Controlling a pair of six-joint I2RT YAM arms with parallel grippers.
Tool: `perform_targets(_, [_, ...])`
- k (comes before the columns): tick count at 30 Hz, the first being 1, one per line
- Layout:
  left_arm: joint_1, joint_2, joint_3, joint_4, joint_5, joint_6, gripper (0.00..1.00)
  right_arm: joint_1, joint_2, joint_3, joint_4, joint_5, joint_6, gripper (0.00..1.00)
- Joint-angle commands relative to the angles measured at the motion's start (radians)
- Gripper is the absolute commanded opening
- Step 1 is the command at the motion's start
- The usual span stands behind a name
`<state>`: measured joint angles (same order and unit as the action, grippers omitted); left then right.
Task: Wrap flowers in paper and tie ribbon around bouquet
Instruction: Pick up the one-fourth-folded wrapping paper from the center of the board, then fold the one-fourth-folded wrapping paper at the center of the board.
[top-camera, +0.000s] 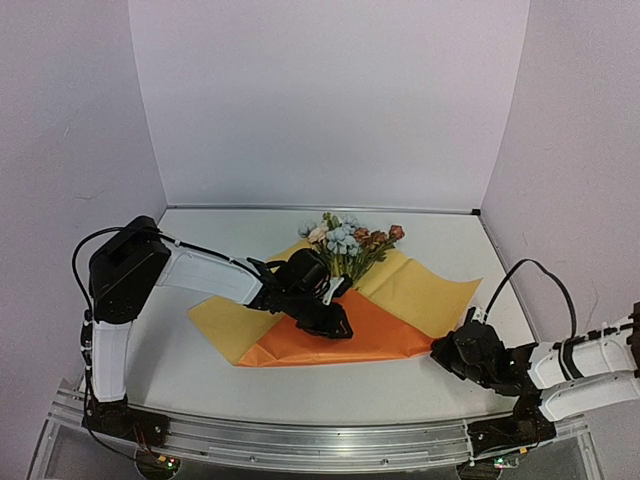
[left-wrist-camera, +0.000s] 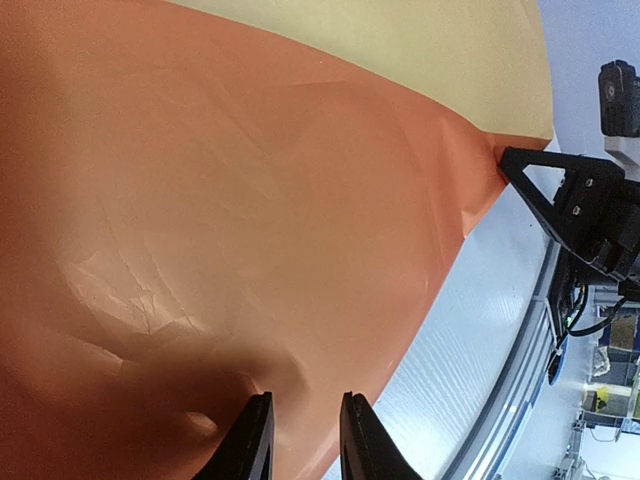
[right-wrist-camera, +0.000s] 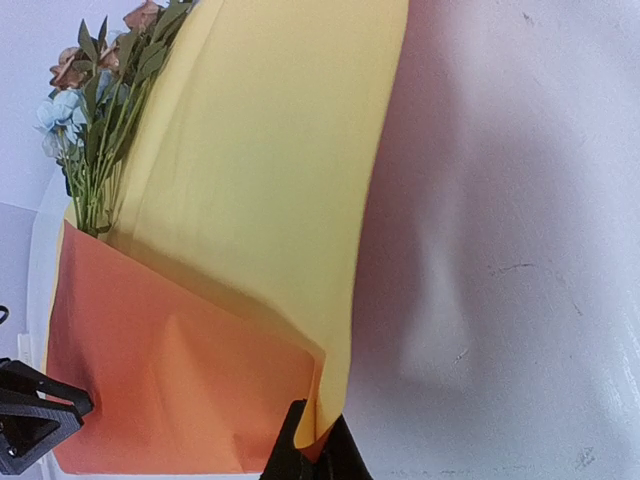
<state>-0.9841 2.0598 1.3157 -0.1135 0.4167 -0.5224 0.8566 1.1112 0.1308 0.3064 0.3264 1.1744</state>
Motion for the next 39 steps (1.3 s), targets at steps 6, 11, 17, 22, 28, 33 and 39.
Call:
perform_targets(6, [-0.048, 0.013, 0.103, 0.015, 0.141, 0.092, 0.25, 0.019, -0.053, 0.057, -0.199, 0.072, -0.033, 0.00])
perform_targets(11, [-0.076, 0.065, 0.169, -0.013, 0.184, 0.140, 0.25, 0.026, -0.086, 0.074, -0.227, 0.074, -0.043, 0.00])
perform_targets(17, [-0.094, 0.154, 0.234, -0.024, 0.195, 0.165, 0.24, 0.033, -0.157, 0.105, -0.297, 0.075, -0.056, 0.00])
perform_targets(22, [-0.096, 0.201, 0.242, -0.006, 0.157, 0.166, 0.24, 0.036, -0.206, 0.118, -0.367, 0.060, -0.074, 0.00])
perform_targets(28, [-0.096, 0.242, 0.266, -0.016, 0.134, 0.152, 0.24, 0.050, -0.251, 0.131, -0.387, 0.013, -0.112, 0.00])
perform_targets(33, [-0.095, 0.227, 0.265, -0.018, 0.130, 0.152, 0.23, 0.071, -0.246, 0.172, -0.412, -0.018, -0.140, 0.00])
perform_targets(39, [-0.094, 0.182, 0.257, -0.012, 0.183, 0.196, 0.23, 0.098, -0.250, 0.259, -0.562, 0.010, -0.181, 0.00])
